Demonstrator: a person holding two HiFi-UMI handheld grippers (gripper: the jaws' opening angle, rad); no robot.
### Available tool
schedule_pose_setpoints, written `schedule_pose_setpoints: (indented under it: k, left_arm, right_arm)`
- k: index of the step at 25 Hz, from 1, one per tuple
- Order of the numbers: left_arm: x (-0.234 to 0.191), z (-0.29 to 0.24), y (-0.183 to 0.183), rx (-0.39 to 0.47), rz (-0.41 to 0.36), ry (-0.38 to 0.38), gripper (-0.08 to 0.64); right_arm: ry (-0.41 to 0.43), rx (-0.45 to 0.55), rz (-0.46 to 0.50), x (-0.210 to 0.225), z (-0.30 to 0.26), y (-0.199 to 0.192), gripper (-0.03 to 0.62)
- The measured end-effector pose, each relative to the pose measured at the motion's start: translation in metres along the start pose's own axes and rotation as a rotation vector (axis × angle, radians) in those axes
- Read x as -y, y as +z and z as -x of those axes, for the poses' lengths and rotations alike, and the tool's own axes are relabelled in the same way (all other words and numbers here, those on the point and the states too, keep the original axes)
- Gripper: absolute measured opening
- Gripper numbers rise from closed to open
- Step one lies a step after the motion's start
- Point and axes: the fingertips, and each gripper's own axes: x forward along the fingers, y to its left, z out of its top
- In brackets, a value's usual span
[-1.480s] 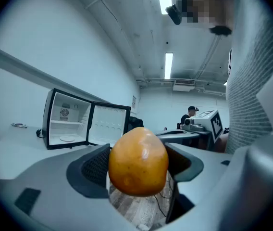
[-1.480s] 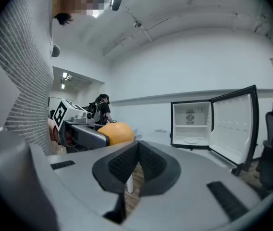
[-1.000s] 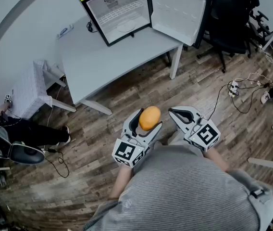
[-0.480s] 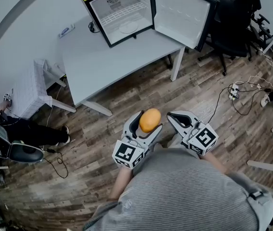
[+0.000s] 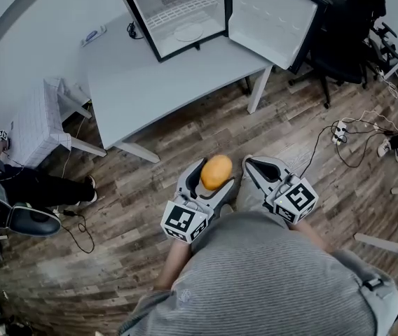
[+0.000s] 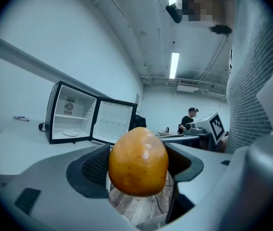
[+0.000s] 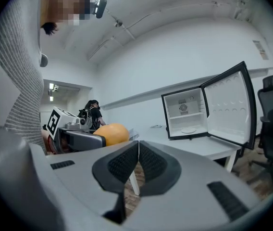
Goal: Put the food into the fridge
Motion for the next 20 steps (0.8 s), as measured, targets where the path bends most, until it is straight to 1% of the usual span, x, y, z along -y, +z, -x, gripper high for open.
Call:
schedule_pose_setpoints:
  k: [5,10,14,20]
  left_arm:
    - [-0.025,-0.027,0.005,0.000,0.010,0.023,0.354]
    - [-0.069,-0.068,0.020,0.010,0.018,0.057,0.354]
    - [-0.106,-0.110,0.040,0.024,0.011,0.070,0.354]
    - [-0.150,-0.180,0.083,0.043,-0.010,0.091,0.354]
  right_arm:
    - [-0.014,-0.002,-0.022,0.042,-0.024,0.004,0.012]
    - [-0.014,0.016,-0.014,0.101,-0.069,0.026,0.012]
    - [-0.013,0.038,-0.005,0.152,-0.101,0.048,0.012]
    - [0.015,0.044,-0.003,0.223,-0.142,0.079,0.012]
